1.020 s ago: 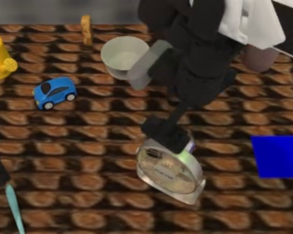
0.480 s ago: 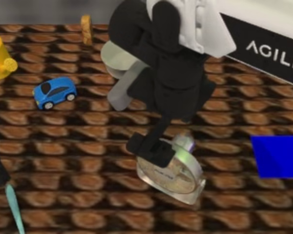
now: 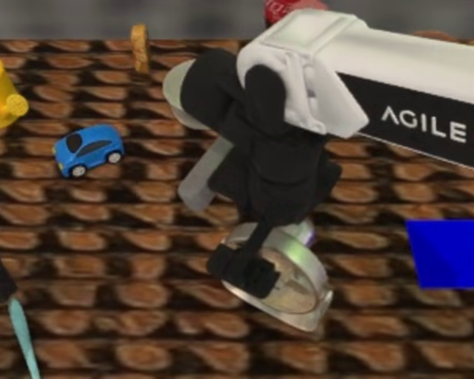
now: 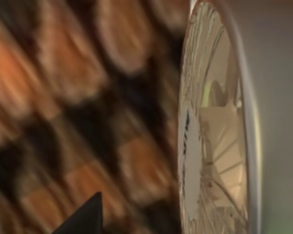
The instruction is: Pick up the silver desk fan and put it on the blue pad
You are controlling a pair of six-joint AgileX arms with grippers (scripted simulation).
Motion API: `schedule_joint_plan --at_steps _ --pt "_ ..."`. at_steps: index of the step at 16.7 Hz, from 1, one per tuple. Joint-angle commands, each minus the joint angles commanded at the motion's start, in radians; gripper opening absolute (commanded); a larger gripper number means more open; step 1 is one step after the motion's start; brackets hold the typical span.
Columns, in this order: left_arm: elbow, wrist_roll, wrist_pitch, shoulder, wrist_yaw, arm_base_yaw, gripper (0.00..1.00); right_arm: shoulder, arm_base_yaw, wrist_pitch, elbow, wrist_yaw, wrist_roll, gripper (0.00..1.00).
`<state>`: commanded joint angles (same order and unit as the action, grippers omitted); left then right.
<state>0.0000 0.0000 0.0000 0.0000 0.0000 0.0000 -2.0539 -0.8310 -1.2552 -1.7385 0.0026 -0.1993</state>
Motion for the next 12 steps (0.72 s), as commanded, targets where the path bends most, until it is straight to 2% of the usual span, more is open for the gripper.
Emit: schedule_joint_plan --at_steps 4,12 --pt "0.000 0.000 0.000 0.000 0.000 0.000 1.00 -0.001 0.000 0.008 0.008 0.000 0.000 1.00" --pt "0.000 0.000 0.000 0.000 0.000 0.000 1.00 -0.001 0.000 0.008 0.008 0.000 0.000 0.40"
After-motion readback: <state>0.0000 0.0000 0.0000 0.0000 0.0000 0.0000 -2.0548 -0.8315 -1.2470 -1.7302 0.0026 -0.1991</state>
